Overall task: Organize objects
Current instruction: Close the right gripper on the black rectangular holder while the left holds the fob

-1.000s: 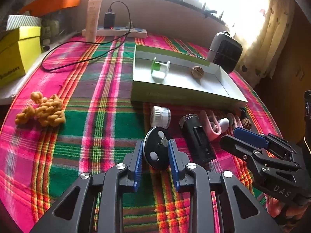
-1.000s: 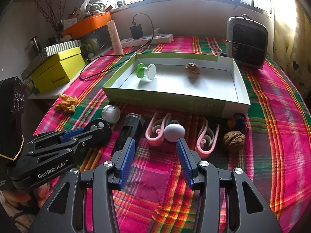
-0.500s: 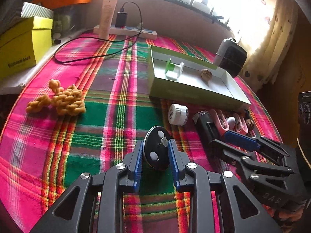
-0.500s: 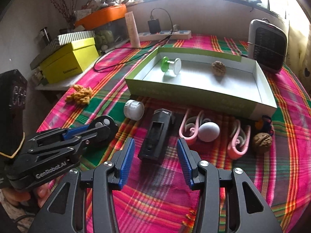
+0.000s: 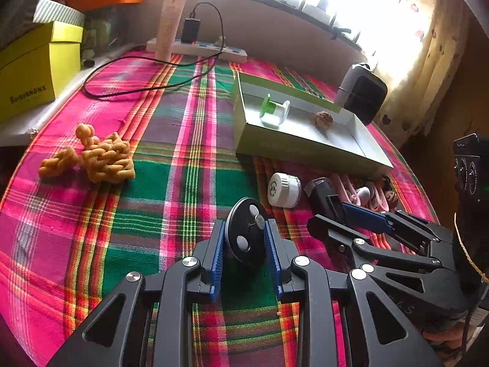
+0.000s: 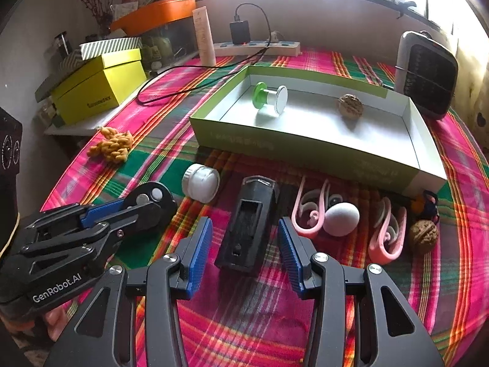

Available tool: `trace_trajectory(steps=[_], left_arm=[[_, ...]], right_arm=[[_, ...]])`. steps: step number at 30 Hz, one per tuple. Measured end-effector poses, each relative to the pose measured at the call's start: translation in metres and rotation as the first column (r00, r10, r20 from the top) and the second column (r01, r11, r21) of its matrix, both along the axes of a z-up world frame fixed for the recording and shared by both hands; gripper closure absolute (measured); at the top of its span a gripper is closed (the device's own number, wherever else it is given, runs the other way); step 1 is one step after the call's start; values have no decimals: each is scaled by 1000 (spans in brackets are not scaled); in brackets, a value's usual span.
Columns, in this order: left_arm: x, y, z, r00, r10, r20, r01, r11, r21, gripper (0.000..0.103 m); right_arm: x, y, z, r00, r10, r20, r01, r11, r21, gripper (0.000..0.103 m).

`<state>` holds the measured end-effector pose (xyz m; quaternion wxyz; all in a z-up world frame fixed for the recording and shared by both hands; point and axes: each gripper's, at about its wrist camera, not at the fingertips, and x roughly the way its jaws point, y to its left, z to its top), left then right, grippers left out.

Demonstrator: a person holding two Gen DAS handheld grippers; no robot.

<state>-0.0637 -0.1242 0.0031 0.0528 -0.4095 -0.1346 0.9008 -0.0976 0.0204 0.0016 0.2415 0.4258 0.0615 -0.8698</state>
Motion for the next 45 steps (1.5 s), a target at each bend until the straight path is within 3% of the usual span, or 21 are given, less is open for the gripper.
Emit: trace_trajectory(steps=[5,10,17,45], left_arm=[[-3,1,1,1000,0,3,0,1000,-12,78],[-5,3,1,1000,0,7,0,999,-32,78],[-5,8,2,1000,11,8,-10,998,-59,78],[-6,18,6,1000,14,3,-14,997,-80,79]], right_arm=[[-4,5,0,1000,-3,12,3,999,-32,58],[-3,0,0,1000,-7,-9,7,1000,19,66],[-3,4,0,1000,-21,-4,21,1000,3,74],[6,5,1,1000,1,3,-1,1000,-28,74]])
